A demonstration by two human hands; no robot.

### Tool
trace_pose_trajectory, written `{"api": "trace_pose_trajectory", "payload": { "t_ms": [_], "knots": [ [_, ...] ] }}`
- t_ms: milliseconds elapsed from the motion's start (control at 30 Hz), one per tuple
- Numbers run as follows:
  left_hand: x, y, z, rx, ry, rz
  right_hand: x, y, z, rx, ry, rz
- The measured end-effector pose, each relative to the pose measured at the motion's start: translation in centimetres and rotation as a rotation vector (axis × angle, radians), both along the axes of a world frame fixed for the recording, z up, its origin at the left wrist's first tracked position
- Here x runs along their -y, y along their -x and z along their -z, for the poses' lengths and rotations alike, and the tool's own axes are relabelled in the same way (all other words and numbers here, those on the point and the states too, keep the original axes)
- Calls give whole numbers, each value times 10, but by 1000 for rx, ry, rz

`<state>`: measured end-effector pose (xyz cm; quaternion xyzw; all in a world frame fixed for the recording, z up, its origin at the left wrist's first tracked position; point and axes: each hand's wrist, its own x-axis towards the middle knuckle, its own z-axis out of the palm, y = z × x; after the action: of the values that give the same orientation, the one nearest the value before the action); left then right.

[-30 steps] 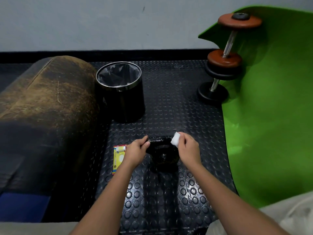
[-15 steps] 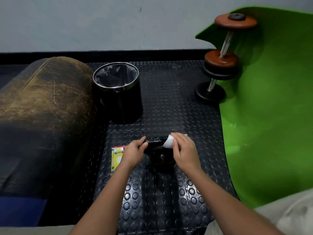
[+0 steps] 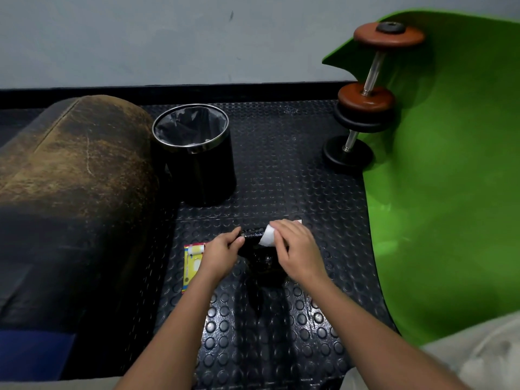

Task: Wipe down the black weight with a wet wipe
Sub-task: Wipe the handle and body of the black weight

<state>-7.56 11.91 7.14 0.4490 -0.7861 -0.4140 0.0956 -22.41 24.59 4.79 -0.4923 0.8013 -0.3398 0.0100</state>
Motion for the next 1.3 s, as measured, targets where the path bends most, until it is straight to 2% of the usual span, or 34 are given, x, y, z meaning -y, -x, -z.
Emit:
{"api": "trace_pose_trajectory", "payload": {
  "t_ms": [100,200,233,267,333,400,433,500,633,733,800,867,967,1067,1200,1300],
  "knots": [
    [0,0,0,-2,-2,10,-11,9,1,82,2,146],
    [0,0,0,-11,-5,12,-1,15,-11,454,-88,347],
    [0,0,0,-14,-8,12,5,18,-15,547,-120,394],
    [1,0,1,-16,-10,12,10,19,-19,561,-168,405],
    [1,0,2,-12,-12,13,19,18,-28,419,-273,328],
    [2,0,3,-2,-3,12,29,11,-31,173,-327,184],
    [2,1,3,0,-2,12,32,6,-28,58,-325,117],
    [3,1,3,-4,-3,12,30,-1,-19,-27,-254,-2],
    [3,0,3,-8,-3,9,5,2,-6,3,-77,-39],
    [3,-1,4,-16,-19,13,-4,10,-2,81,-28,78],
    [4,-1,5,-13,-17,16,1,11,-5,215,-46,191],
    [4,0,5,-10,-16,21,12,9,-11,267,-89,273],
    [5,0,5,-7,-13,20,26,2,-18,96,-215,206],
    [4,0,5,-13,-11,15,27,-7,-16,-15,-186,48],
    [4,0,4,-9,11,21,5,0,-7,7,-28,-71],
    [4,0,4,-10,11,26,-7,10,-7,151,30,78]
  ]
}}
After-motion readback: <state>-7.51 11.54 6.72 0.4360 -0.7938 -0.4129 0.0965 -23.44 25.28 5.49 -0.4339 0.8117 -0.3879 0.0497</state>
